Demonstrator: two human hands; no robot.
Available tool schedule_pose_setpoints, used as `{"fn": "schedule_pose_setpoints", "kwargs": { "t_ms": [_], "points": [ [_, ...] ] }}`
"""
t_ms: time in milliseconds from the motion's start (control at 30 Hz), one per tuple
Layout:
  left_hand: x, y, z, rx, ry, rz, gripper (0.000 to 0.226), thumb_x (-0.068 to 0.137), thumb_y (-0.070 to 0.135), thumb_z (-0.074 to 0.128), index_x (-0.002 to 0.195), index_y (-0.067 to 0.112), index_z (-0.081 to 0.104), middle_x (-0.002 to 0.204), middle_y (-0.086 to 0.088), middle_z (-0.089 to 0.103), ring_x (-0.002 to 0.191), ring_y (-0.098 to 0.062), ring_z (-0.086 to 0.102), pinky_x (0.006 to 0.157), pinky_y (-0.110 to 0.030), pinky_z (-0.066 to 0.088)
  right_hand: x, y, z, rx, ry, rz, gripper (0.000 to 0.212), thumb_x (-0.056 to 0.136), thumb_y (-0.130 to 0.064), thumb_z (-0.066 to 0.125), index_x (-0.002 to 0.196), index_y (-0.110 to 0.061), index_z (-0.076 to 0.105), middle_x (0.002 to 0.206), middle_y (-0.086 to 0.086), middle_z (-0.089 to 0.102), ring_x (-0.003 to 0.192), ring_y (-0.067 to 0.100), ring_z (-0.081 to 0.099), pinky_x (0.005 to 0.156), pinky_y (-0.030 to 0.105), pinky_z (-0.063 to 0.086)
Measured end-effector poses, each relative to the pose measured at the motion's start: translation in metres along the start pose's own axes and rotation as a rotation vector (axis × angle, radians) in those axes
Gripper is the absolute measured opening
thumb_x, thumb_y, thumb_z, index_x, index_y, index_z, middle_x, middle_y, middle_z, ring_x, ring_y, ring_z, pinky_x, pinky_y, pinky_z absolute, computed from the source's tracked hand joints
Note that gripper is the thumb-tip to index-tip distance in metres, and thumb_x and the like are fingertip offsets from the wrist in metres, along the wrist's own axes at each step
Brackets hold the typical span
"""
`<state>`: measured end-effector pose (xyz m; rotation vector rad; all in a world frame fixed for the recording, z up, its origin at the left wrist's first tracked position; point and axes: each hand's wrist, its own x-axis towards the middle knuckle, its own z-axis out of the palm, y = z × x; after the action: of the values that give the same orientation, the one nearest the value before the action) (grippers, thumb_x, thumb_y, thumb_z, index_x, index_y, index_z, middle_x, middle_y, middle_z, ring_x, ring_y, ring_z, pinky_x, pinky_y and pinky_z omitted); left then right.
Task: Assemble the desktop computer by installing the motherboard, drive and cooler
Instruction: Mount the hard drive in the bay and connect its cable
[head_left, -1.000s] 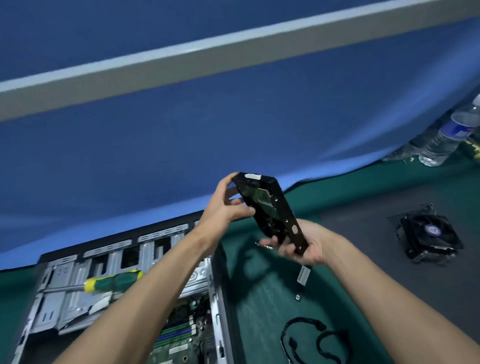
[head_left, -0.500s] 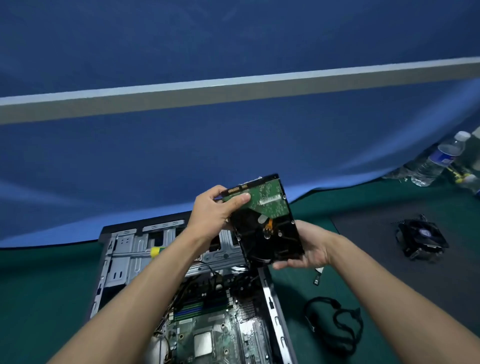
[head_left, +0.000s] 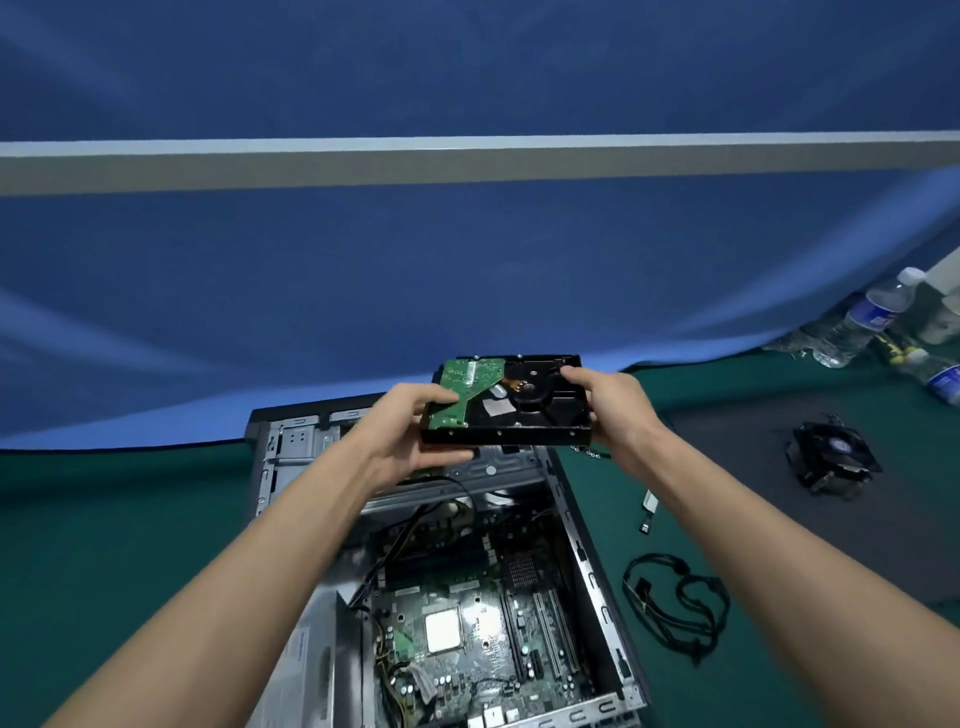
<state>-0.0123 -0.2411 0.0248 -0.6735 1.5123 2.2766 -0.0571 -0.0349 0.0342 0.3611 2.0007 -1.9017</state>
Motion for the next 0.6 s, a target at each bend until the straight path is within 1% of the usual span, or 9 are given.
{"fn": "schedule_pose_setpoints", "kwargs": {
  "t_ms": [67,100,133,200,267,367,433,500,600],
  "points": [
    [-0.004,0.004,-0.013,-0.007,-0.119,-0.032,0.018,0.081,0.021,0.058,0.064,0.016,0.059,0.082,-0.003,0.061,0.080,-0.023,0.061,0.064,-0.041,0.057,-0.005,0.005,0.000,-0.036,-0.056,0.014,0.018,0.093,-0.022,0.054,0.089,-0.010,0.067,0.070,0.005,0.071,0.058,0.015,0.066,0.056,0.026,0.052],
    [-0.006,0.005,-0.018,0.001,-0.164,-0.051,0.019,0.077,0.027,0.061,0.062,0.017,0.060,0.083,-0.005,0.062,0.080,-0.025,0.062,0.067,-0.039,0.056,-0.008,0.007,0.000,-0.033,-0.100,0.043,0.019,0.094,-0.021,0.054,0.090,-0.009,0.068,0.072,0.006,0.071,0.059,0.016,0.066,0.056,0.026,0.052],
    [-0.010,0.004,-0.020,0.028,-0.189,-0.073,0.018,0.074,0.031,0.063,0.067,0.014,0.064,0.087,-0.008,0.065,0.080,-0.026,0.064,0.067,-0.037,0.056,-0.012,0.010,0.001,-0.027,-0.140,0.078,0.020,0.094,-0.021,0.054,0.090,-0.008,0.068,0.074,0.007,0.071,0.060,0.017,0.066,0.056,0.027,0.053],
    [-0.013,-0.004,-0.022,0.149,-0.203,-0.110,0.020,0.076,0.025,0.066,0.085,0.008,0.067,0.086,-0.010,0.071,0.074,-0.023,0.069,0.063,-0.033,0.057,-0.018,0.017,0.005,-0.061,-0.193,0.147,0.020,0.094,-0.019,0.054,0.090,-0.006,0.068,0.076,0.008,0.071,0.059,0.018,0.067,0.054,0.026,0.054],
    [-0.016,-0.016,-0.023,0.246,-0.175,-0.125,0.015,0.080,0.017,0.066,0.090,0.005,0.065,0.077,-0.008,0.072,0.064,-0.017,0.069,0.057,-0.027,0.056,-0.025,0.024,0.010,-0.182,-0.220,0.192,0.022,0.095,-0.020,0.055,0.093,-0.002,0.068,0.072,0.007,0.071,0.055,0.017,0.066,0.045,0.022,0.051],
    [-0.017,-0.040,-0.031,0.185,-0.099,-0.109,0.013,0.082,0.013,0.066,0.088,0.003,0.065,0.074,-0.008,0.071,0.064,-0.018,0.069,0.056,-0.027,0.056,-0.034,0.039,0.014,-0.275,-0.158,0.202,0.026,0.093,-0.022,0.059,0.102,0.001,0.065,0.075,0.008,0.071,0.058,0.018,0.067,0.047,0.024,0.051],
    [-0.017,-0.059,-0.033,0.072,0.000,-0.067,0.011,0.083,0.014,0.066,0.087,0.003,0.065,0.074,-0.009,0.071,0.064,-0.020,0.068,0.060,-0.029,0.057,-0.038,0.047,0.012,-0.226,-0.097,0.226,0.024,0.091,-0.020,0.062,0.103,0.001,0.062,0.068,0.007,0.070,0.055,0.018,0.067,0.047,0.025,0.053],
    [-0.019,-0.076,-0.030,-0.005,0.096,-0.003,0.011,0.087,0.015,0.064,0.087,0.004,0.067,0.073,-0.009,0.072,0.064,-0.020,0.068,0.061,-0.033,0.056,-0.042,0.055,0.013,-0.112,-0.067,0.264,0.018,0.090,-0.016,0.062,0.099,0.000,0.060,0.061,0.007,0.069,0.053,0.018,0.067,0.045,0.023,0.052],
    [-0.025,-0.093,-0.014,-0.061,0.138,0.027,0.014,0.090,0.014,0.060,0.092,0.003,0.067,0.073,-0.009,0.072,0.061,-0.019,0.069,0.055,-0.032,0.057,-0.051,0.068,0.031,0.014,-0.041,0.300,0.014,0.090,-0.015,0.062,0.096,-0.003,0.061,0.067,0.009,0.070,0.053,0.018,0.067,0.043,0.023,0.050]
  ]
}}
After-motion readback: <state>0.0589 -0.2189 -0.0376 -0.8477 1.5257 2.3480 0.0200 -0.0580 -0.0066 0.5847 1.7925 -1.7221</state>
